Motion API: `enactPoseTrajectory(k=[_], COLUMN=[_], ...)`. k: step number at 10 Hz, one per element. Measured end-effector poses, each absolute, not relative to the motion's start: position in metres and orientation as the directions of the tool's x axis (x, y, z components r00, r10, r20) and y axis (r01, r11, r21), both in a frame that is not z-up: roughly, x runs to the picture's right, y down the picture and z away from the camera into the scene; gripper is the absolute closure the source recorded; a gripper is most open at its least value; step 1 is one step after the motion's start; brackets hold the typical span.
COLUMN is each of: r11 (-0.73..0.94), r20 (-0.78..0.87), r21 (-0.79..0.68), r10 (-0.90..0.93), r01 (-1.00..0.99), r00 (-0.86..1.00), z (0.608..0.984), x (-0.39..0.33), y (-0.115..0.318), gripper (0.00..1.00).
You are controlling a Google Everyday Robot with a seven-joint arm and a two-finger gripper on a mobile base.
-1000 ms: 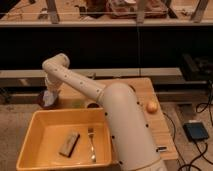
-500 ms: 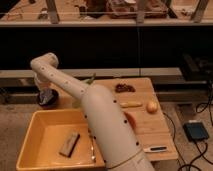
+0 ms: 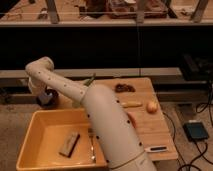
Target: Wipe purple bowl with towel
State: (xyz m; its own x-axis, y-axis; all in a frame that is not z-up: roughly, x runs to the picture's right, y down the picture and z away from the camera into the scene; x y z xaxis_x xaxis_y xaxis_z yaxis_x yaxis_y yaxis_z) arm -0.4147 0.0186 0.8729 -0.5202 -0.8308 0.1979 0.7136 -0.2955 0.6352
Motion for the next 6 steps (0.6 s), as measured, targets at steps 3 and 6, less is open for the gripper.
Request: enactPoseTrajectory(k=[3,6], r11=[-0.291,-0.262], r20=[0.217,0.259], r21=[0.645,0.597], r10=[-0.817,-0.832], r01=[0.706,0.758], r00=[-0.535,-0.491], z=[0.86,0.865], x=[-0.388,-0.342], y=[0.04,0.041], gripper=[1.0,1.0])
